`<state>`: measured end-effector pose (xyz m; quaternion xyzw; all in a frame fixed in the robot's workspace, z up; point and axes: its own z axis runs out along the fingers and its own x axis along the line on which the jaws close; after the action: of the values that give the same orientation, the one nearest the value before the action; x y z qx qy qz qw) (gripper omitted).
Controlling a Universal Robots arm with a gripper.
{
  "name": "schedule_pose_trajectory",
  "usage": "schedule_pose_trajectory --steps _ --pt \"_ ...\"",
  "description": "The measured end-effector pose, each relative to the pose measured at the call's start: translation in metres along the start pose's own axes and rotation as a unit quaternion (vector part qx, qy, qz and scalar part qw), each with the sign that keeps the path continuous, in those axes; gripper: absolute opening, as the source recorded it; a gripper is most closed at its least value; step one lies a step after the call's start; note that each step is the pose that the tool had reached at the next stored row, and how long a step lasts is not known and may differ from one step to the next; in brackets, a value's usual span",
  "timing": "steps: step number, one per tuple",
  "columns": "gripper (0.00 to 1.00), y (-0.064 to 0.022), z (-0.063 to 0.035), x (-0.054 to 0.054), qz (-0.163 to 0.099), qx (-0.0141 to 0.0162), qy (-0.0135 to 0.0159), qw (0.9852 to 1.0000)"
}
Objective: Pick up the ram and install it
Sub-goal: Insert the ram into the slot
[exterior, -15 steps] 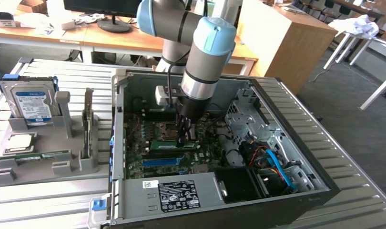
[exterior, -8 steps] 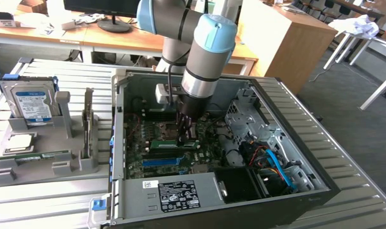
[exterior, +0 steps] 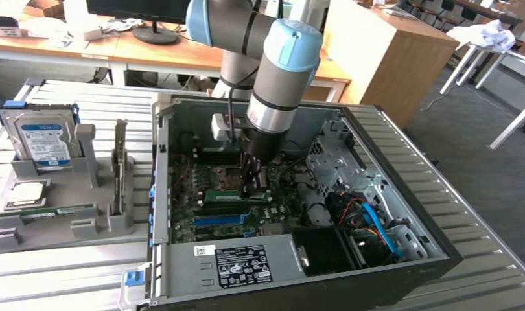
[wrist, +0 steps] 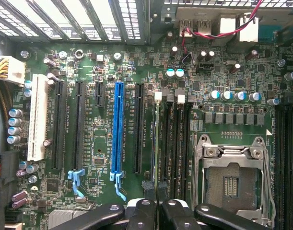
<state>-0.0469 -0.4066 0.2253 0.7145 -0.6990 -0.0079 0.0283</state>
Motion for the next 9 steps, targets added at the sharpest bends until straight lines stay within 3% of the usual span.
schedule_pose_trajectory --steps 9 --pt "0.13 -0.0001 0.0009 0.0000 0.001 -0.0001 0.0002 1.0000"
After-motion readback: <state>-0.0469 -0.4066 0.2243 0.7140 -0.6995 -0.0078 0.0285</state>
